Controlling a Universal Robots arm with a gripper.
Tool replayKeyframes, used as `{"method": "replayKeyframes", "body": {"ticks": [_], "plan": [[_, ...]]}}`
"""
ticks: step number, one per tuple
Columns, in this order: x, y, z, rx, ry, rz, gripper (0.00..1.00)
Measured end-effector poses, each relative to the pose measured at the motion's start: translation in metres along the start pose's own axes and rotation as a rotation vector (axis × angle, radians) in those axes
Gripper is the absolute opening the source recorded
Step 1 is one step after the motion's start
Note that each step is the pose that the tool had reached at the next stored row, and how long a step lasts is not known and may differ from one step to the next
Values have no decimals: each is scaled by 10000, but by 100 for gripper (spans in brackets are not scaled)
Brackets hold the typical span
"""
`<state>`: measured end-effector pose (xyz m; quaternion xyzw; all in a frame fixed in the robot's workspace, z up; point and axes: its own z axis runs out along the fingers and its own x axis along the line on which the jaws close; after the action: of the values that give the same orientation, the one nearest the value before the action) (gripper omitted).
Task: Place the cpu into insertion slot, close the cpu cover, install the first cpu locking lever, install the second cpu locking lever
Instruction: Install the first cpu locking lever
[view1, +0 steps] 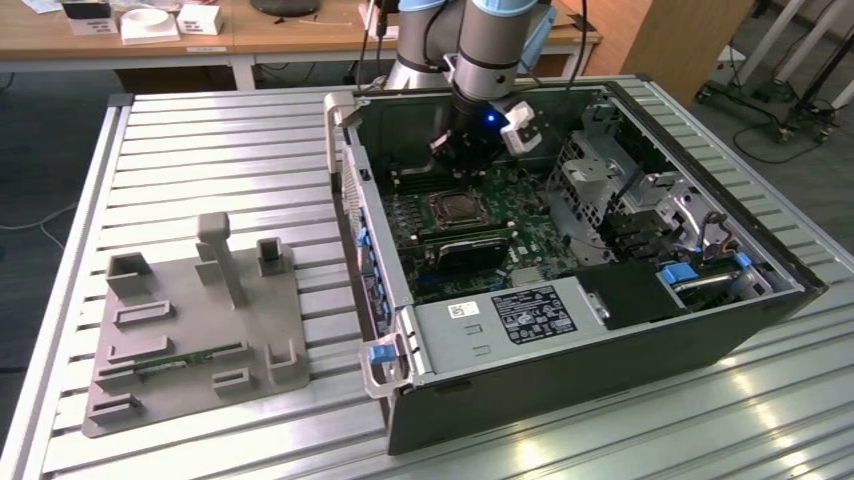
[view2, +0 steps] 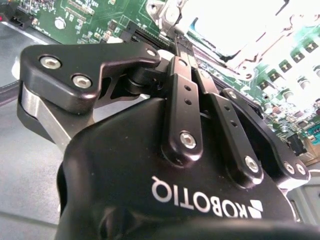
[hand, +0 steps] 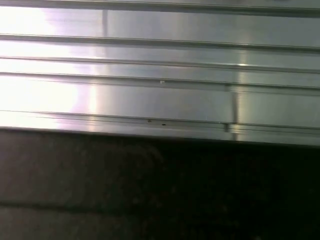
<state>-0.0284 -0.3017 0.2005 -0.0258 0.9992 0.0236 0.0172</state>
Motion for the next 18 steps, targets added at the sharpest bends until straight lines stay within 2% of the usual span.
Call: {"method": "replayKeyframes", "body": {"ticks": [9,15,18], "plan": [[2,-7,22,172,14,-6,10],[3,-8,52,194,15,-6,10],[3,-8,49,172,11,-4,10]]}}
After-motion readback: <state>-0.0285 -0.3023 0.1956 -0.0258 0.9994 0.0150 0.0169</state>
